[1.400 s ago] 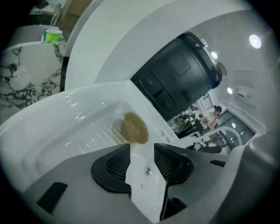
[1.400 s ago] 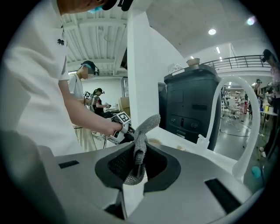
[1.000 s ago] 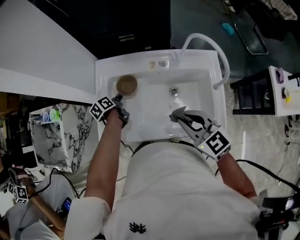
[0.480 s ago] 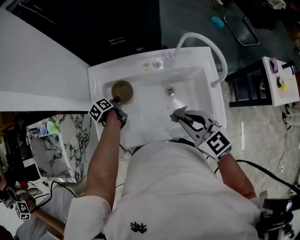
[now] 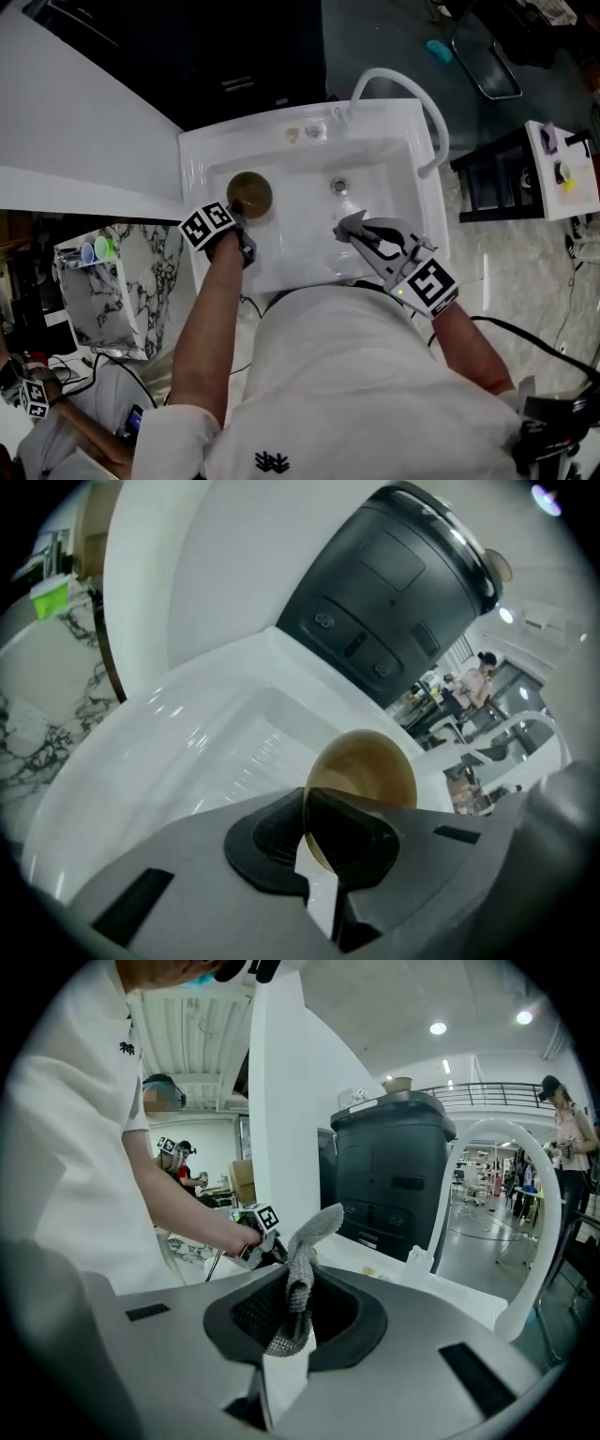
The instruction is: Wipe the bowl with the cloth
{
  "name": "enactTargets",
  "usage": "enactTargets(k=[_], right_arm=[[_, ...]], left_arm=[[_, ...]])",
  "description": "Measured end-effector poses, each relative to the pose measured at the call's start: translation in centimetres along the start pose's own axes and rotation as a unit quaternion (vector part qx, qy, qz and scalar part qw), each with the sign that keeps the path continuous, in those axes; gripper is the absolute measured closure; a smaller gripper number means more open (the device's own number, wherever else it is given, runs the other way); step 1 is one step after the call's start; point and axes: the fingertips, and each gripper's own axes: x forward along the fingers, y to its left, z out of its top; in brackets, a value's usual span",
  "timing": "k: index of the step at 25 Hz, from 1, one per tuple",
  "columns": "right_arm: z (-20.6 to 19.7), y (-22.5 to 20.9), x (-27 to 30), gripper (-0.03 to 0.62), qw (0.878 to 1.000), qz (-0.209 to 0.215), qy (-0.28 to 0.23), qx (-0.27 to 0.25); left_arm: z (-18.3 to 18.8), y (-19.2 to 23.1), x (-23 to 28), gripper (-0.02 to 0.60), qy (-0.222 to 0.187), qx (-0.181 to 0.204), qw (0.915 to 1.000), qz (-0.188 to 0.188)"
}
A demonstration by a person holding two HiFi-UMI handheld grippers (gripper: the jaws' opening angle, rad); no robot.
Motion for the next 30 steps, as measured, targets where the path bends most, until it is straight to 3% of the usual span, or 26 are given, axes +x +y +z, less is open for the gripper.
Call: enactTargets(k=[5,15,22,30], right_arm=[[0.8,0.1,-0.5,0.551,1.0,0.024,-0.011,-0.013],[1.3,0.9,0.3,0.551,0.994,0.083,-0.034,-0.056],[-2.2,2.2,2.1,0.551,0.984,0.105,0.017,-0.144],[-5.6,3.1,2.9,0.551,0.962,0.1,0.071,-0.245]], left_arm=[[-2.9,-3.0,-2.9,0.563,0.029,0.058,0.9978,0.01],[-9.2,-10.8,-6.6,0.563,0.067,0.133,0.9889,-0.003],[-13.5,-14.3,-6.5,0.563,0.086,0.155,0.9842,-0.004],[-16.6,-17.7,-6.7,0.563,0.104,0.194,0.9754,-0.013]])
